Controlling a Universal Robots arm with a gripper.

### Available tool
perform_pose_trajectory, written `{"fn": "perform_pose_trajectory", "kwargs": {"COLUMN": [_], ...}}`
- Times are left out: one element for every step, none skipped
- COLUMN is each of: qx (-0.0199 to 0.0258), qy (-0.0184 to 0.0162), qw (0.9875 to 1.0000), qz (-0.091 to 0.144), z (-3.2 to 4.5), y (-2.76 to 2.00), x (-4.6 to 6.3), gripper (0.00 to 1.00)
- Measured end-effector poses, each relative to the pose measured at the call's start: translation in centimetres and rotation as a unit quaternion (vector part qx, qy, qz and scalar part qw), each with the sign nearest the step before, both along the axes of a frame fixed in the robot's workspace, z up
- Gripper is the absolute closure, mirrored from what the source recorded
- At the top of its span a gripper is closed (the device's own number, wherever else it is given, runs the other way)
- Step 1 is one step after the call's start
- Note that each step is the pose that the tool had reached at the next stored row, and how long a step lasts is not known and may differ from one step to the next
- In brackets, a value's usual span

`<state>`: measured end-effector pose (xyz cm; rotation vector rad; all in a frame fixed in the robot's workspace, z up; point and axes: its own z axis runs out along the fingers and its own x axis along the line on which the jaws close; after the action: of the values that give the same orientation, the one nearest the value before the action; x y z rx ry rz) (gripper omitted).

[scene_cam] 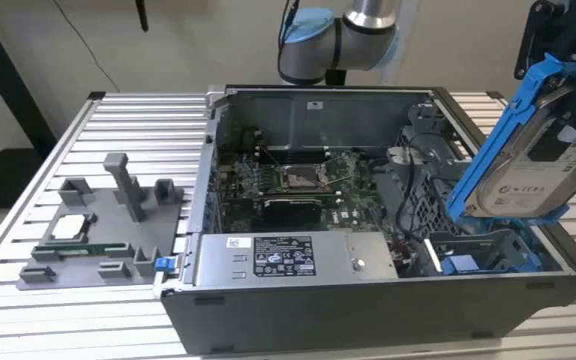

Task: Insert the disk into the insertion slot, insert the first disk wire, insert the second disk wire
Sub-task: 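Insert the disk into the insertion slot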

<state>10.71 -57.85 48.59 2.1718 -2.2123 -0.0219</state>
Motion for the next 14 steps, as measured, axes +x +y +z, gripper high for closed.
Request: {"fn": "perform_pose_trajectory", "kwargs": {"qx": [-0.0001, -0.0006, -0.0010, -0.0012, -0.0014, -0.0016, -0.0017, -0.0019, -0.0020, -0.0022, -0.0023, -0.0023, -0.0022, -0.0023], "qy": [0.0000, 0.0000, 0.0000, 0.0000, 0.0000, 0.0000, 0.0000, 0.0000, 0.0000, 0.0000, 0.0000, 0.0000, -0.0001, -0.0004], "qw": [1.0000, 1.0000, 1.0000, 1.0000, 1.0000, 1.0000, 1.0000, 1.0000, 1.0000, 1.0000, 1.0000, 1.0000, 1.0000, 1.0000], "qz": [0.000, 0.000, 0.000, 0.000, 0.000, 0.000, 0.000, 0.000, 0.000, 0.000, 0.000, 0.000, 0.000, 0.000], "z": [0.00, 0.00, 0.00, 0.00, 0.00, 0.00, 0.00, 0.00, 0.00, 0.00, 0.00, -0.02, -0.08, -0.15], "y": [0.00, 0.00, 0.00, 0.00, 0.00, 0.00, 0.00, 0.00, 0.00, 0.00, 0.00, 0.00, 0.00, 0.00], "x": [0.00, 0.00, 0.00, 0.00, 0.00, 0.00, 0.00, 0.00, 0.00, 0.00, 0.00, 0.00, 0.00, 0.00], "gripper": [1.00, 1.00, 1.00, 1.00, 1.00, 1.00, 1.00, 1.00, 1.00, 1.00, 1.00, 1.00, 1.00, 1.00]}}
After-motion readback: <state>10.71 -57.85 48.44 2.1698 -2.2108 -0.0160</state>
